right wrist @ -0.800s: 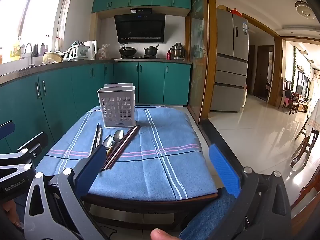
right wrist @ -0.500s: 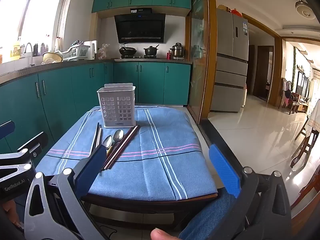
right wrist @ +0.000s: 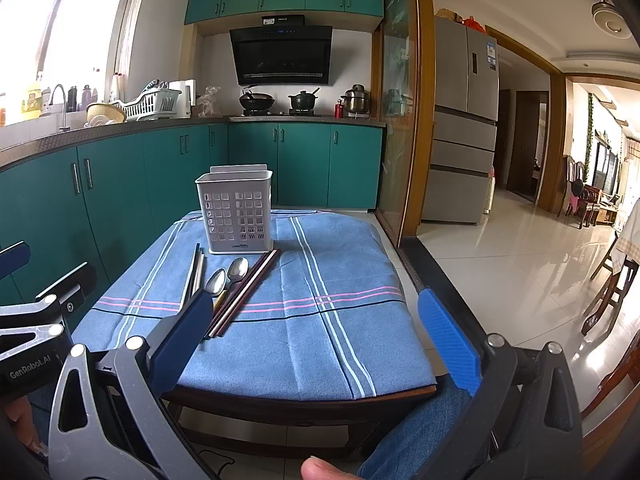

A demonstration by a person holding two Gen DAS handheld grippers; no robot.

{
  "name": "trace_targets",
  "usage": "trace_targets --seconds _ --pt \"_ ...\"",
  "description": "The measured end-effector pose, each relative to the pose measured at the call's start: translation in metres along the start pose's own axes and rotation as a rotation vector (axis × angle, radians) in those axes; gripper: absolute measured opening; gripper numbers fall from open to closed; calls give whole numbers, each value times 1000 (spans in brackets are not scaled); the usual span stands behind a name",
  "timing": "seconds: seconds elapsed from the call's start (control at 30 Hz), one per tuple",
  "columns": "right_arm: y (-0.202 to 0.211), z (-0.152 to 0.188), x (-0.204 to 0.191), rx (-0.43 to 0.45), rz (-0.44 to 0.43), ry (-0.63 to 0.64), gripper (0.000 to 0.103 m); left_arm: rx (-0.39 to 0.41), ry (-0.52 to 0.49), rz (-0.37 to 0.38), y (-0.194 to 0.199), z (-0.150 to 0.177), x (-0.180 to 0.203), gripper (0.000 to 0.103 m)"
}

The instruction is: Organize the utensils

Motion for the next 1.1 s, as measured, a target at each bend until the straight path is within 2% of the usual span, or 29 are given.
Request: trace_targets --seconds 1.1 --pt "2 -4 -7 3 5 -1 100 2 2 1 -3 2 -7 99"
Point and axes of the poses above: each gripper's, at about its wrist camera, not at the fingertips, and y roughly against the way its jaws point, x to its right, z to its underside, the point moved 4 cm from there along -y, roughly the way its jaws point, and after that the axes turned 7 degrees about -z, right-handed, at the moved point
